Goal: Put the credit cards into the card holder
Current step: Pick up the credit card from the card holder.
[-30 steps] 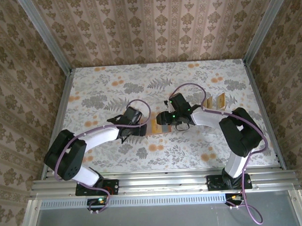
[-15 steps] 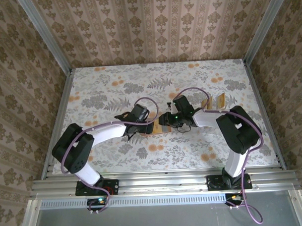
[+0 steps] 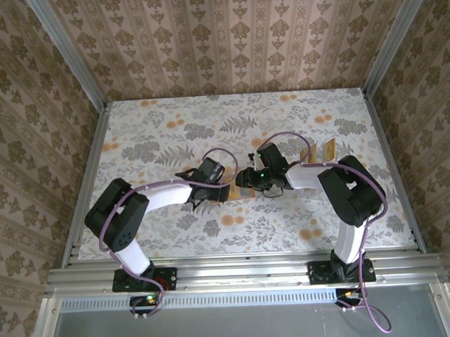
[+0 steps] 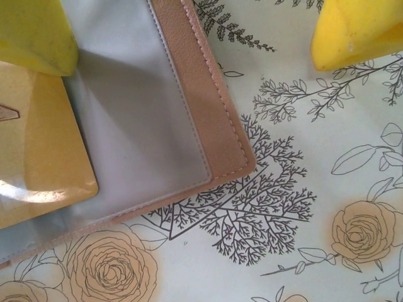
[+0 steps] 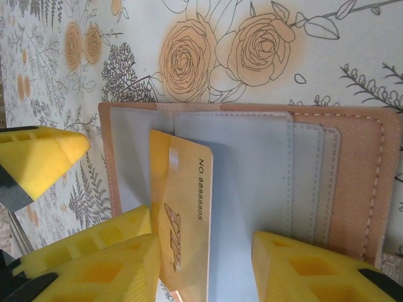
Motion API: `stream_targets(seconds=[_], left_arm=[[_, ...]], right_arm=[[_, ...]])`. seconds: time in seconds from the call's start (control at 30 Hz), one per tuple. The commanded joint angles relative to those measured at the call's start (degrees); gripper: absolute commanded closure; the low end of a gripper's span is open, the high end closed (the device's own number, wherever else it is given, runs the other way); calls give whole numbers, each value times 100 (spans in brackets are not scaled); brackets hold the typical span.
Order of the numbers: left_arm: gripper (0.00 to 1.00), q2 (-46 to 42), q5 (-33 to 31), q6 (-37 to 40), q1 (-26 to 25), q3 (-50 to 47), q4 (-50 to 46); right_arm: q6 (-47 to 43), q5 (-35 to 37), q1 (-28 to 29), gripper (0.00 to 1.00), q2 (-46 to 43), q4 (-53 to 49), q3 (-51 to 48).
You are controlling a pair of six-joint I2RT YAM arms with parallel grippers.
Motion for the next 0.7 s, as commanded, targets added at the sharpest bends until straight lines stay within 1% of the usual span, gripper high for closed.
stream_targets(seconds=[0.0,0.13,0.3,0.4,0.5,0.67], left_arm=[[4,94,-80,75,-20,-111,46],[4,87,-72,79,-22,-146,76],[4,85,-68,74,-21,-190,99],[4,79,-64,88,-22,-199,112],[4,83,-52,92,-18,-203,112],[4,77,-46,97,-22,-217,113]], right_arm=[[122,-227,-3,60,190,178,-61],[173,-349,-10,65,237,290,-33],[206,-464,8,67,271,365,-13],[213,-514,32,71,288,394,13],[204,-545,58,76,276,393,45],[213,-593,69,92,271,425,58]])
